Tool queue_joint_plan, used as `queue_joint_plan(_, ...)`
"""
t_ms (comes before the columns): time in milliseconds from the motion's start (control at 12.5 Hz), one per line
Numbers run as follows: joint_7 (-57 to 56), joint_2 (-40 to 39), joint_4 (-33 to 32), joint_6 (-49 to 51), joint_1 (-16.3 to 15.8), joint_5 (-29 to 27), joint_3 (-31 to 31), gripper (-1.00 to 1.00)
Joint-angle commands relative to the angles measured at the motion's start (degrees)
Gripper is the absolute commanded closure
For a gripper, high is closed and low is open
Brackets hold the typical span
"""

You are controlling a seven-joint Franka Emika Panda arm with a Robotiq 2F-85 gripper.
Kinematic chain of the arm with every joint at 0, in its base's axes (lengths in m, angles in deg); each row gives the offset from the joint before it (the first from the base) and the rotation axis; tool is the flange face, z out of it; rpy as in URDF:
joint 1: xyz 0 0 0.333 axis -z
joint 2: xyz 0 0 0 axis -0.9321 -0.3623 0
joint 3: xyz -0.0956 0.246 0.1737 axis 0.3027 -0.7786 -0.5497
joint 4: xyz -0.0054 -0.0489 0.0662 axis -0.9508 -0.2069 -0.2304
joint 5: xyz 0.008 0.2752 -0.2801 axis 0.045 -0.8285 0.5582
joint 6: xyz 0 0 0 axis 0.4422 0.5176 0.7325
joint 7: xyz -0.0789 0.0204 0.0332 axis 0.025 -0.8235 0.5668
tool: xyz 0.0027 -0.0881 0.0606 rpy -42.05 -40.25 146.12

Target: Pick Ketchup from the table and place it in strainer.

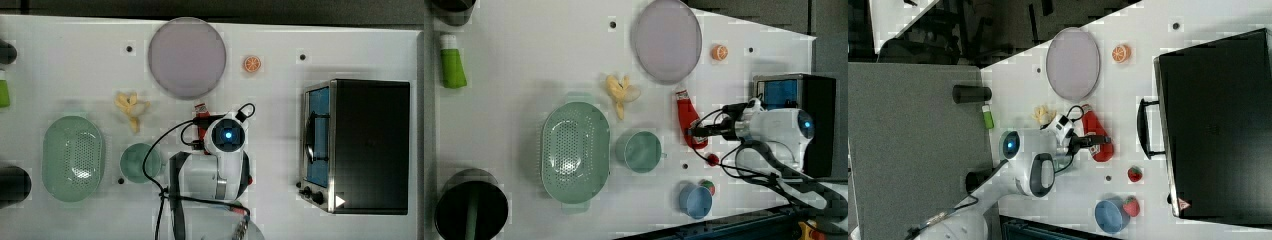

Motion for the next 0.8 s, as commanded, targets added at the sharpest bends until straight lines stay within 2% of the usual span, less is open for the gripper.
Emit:
queue_joint_plan(80, -3.01, -0.47, 0.47, -1.58, -0.45, -0.05, 0.18, -0.68)
queue_joint_plan(240, -3.0, 0.01, 1.02, -2.14, -0.45, -0.05, 0.06, -0.26)
queue_joint_plan(560, -2.74, 5.64, 0.78, 0.23, -0.4, -0.08, 0.31, -0.26)
queue_joint_plan(800, -2.57, 13.75, 0.93, 8.43, -0.4, -0.16, 0.43, -0.26)
